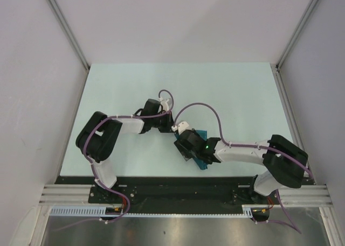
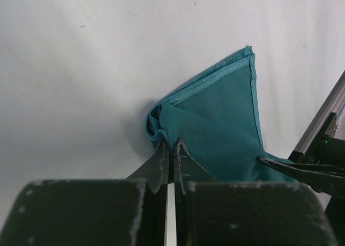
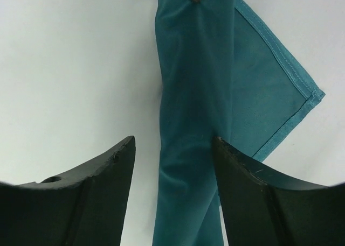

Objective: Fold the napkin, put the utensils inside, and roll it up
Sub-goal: Roll the napkin at the center of the board.

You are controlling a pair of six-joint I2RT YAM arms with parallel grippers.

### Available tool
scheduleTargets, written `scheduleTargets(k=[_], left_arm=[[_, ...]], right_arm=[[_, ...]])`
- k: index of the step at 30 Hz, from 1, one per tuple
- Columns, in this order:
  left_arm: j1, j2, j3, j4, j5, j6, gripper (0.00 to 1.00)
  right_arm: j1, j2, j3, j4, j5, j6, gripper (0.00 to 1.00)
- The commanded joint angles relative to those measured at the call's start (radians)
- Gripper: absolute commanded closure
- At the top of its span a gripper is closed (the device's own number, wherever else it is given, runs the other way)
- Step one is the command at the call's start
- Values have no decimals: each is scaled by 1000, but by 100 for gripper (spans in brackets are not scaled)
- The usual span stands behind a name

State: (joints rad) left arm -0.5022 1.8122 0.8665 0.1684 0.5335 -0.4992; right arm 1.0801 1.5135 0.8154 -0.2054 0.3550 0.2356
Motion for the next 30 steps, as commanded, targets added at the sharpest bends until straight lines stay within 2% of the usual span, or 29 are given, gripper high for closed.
scheduleTargets(k=[1,9,16,21,22,23,27,28,30], left_arm=[[-6,2,34,-29,-15,22,100],[-7,1,43,-23,-4,21,100],[-7,-2,49,-10,13,21,100],[-6,-16,49,11,25,8,98],[-6,-24,51,16,22,4,95],[-6,-30,51,17,19,4,87],[25,-88,51,14,-9,2,66],[34,-97,46,20,-10,-1,55],[71,-120,26,26,-13,-5,46]], right_arm=[[15,34,22,87,99,-82,38],[-3,94,7,97,45,-81,47],[-63,132,-33,87,-19,-18,47],[-111,162,-55,86,-122,28,48],[-121,171,-65,84,-146,39,49],[-129,174,-71,83,-163,45,51],[-172,188,-105,102,-275,74,66],[-190,186,-122,112,-336,77,69],[-207,182,-137,145,-408,82,76]])
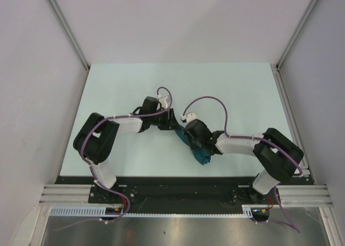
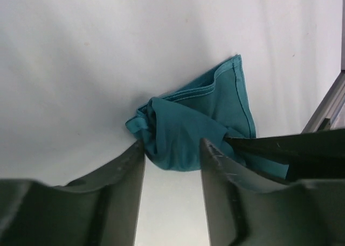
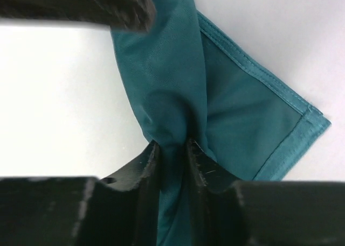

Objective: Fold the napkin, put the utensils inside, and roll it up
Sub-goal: Roll the napkin at the center of the board.

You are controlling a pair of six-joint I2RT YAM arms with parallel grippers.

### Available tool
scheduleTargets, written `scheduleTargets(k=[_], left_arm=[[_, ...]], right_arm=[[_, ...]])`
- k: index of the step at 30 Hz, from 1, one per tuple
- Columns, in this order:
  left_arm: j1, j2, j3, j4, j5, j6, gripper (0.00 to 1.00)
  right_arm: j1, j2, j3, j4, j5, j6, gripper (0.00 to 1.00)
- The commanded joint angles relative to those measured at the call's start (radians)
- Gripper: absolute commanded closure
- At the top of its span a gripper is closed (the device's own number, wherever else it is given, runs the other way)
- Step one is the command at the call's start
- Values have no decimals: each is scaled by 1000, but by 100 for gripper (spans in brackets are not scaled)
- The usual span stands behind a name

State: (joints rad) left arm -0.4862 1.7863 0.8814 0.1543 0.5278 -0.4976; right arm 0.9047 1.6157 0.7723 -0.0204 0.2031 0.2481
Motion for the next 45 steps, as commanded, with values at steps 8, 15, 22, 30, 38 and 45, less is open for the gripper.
scheduleTargets(k=[8,15,22,30,38,45], left_arm=[[136,-214,-122,102,-37,-2,32],[136,-238,-246,218,4,-25,31],[109,-209,-321,356,51,-104,31],[61,-180,-389,517,63,-191,33],[35,-96,-346,524,61,-200,82],[37,-65,-257,365,47,-134,100]], right_arm=[[-139,44,-156,123,-637,111,86],[-196,36,-183,230,-823,178,87],[-256,62,-222,303,-887,224,87],[-291,111,-238,341,-907,230,88],[-302,87,-245,323,-900,223,80],[-305,-80,-191,87,-823,140,48]])
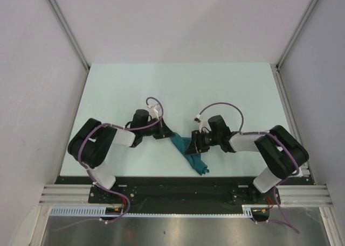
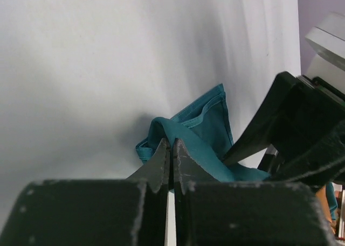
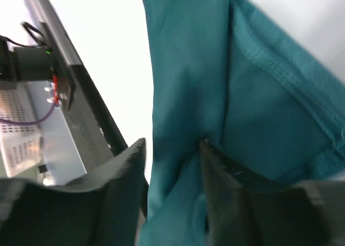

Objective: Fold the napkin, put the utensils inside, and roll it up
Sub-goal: Roll the napkin at the center of the board.

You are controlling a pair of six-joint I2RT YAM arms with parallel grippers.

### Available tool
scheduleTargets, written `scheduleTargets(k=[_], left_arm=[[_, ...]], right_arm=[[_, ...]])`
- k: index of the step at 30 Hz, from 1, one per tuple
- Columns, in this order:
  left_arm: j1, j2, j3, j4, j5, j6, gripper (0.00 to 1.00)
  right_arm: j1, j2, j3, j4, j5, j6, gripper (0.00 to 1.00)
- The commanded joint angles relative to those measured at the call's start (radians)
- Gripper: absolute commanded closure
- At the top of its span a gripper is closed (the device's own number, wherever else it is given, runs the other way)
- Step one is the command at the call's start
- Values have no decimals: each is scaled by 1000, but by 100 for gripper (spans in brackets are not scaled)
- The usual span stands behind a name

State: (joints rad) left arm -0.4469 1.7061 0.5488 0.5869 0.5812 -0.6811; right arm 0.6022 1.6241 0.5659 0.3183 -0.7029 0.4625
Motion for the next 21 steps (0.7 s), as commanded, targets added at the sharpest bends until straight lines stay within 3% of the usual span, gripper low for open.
scheduleTargets(k=[1,5,12,21], left_arm=[[-6,21,95,-88,-6,67,100],[-6,35,128,-148,-12,95,100],[-7,52,166,-217,-24,124,100],[-7,70,201,-249,-34,124,100]], right_arm=[[-1,-113,20,-277,110,-82,47],[28,-225,54,-402,219,-126,44],[250,-420,109,-574,592,-125,41],[363,-466,75,-677,672,8,41]])
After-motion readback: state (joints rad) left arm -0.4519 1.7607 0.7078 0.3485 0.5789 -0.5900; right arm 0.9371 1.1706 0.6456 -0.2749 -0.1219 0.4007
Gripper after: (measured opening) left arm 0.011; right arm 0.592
